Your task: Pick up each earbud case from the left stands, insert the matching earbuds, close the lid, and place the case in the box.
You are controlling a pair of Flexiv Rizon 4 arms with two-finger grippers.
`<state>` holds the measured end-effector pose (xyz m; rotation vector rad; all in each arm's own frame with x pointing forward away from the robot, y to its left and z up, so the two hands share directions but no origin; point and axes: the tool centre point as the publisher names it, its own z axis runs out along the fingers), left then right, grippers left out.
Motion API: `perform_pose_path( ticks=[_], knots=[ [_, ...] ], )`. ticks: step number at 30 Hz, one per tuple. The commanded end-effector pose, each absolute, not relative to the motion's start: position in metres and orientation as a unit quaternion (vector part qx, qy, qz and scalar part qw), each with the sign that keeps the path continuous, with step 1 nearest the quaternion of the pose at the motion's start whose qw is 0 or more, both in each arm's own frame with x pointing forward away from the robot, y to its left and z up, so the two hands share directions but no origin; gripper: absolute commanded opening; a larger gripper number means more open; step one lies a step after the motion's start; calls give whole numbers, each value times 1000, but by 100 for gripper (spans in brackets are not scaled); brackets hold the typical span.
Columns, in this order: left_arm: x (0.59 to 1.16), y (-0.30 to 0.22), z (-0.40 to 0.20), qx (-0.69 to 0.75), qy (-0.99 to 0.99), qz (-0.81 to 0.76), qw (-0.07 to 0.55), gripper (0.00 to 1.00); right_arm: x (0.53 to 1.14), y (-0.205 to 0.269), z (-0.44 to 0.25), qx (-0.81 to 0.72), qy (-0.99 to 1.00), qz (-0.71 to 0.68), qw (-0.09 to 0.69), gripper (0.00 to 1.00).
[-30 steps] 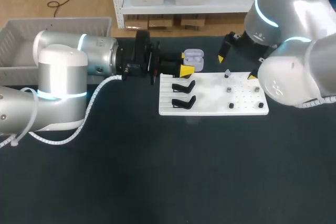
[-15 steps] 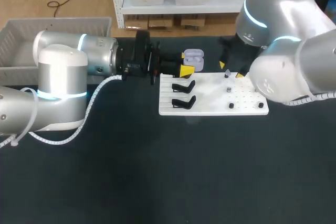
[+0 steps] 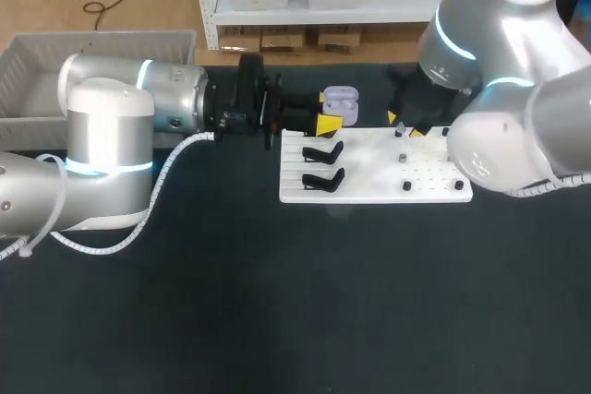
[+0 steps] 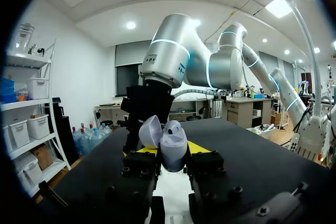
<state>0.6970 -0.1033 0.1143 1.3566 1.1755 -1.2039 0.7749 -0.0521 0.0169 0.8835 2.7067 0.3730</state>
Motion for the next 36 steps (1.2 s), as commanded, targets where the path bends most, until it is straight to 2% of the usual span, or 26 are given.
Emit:
perform_pose_path(
  ticks=[1,9,19,23,29,36],
  knots=[
    [696,-103,114,553,481,-491,471,0,769,-51,17,305,933,128,141,39],
    [696,-103,114,553,481,-491,471,0,769,-50,15,302,934,128,141,37],
    [696,-103,114,553,481,-491,471,0,771,-51,12,299,936,128,138,29],
    [696,-103,114,553,481,-491,471,0,772,-50,11,297,936,127,137,24],
    [696,-103,114,553,481,-491,471,0,772,-51,10,297,937,124,135,0],
    [696,-103,114,553,481,-491,471,0,770,-50,12,294,938,121,137,0]
  ],
)
